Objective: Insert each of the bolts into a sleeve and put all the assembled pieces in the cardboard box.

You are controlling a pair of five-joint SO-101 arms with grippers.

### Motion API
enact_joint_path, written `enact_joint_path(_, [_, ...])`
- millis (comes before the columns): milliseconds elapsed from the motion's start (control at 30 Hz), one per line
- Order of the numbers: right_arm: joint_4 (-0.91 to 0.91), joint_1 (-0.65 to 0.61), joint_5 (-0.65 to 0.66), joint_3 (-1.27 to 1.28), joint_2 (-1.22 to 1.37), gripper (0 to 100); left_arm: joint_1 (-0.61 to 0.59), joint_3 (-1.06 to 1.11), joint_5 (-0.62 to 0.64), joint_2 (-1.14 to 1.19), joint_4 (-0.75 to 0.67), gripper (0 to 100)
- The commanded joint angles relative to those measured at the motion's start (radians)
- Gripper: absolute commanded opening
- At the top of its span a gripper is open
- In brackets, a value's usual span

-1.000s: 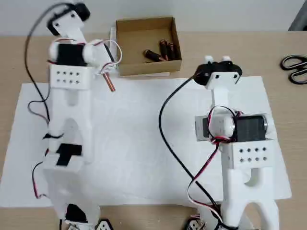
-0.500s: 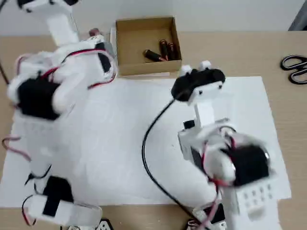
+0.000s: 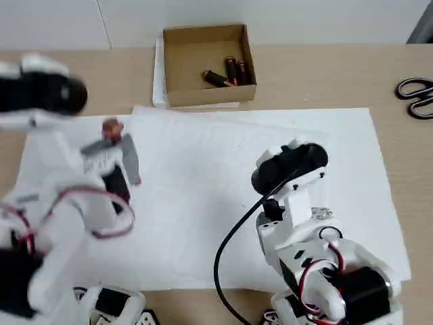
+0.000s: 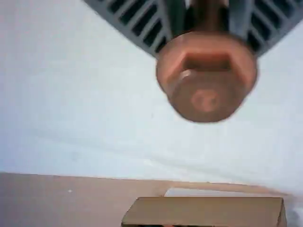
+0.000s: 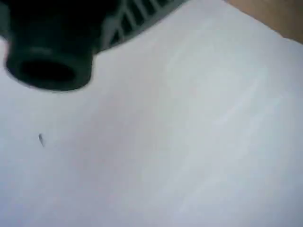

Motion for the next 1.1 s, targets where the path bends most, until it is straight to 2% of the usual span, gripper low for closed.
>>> enact_joint_path(0, [-0.104, 0.002, -0.005, 0.078, -0.047, 0.3, 0.0, 0.289, -0.008, -0.256, -0.183, 1])
enact_joint_path(267, [-0.496, -0.004, -0.002, 0.388, -0.102, 0.5, 0.003, 0.957, -0.107, -0.813, -0.624, 1])
enact_joint_path(367, [-0.593, -0.005, -0.006, 0.436, -0.102, 0.5, 0.011, 1.089, -0.133, -0.95, -0.698, 1])
enact_joint_path(567, [-0.621, -0.157, -0.009, 0.44, -0.122, 0.5, 0.025, 1.035, 0.034, -0.884, -0.7, 1])
enact_joint_path(700, [-0.696, -0.271, -0.009, 0.509, -0.173, 0.5, 0.095, 1.036, 0.074, -0.868, -0.7, 1])
enact_joint_path(900, [-0.762, -0.364, -0.008, 0.654, -0.349, 0.5, 0.186, 1.036, 0.147, -0.868, -0.698, 1])
enact_joint_path(1067, [-0.751, -0.375, -0.006, 0.746, -0.495, 0.5, 0.232, 1.038, 0.184, -0.865, -0.698, 1])
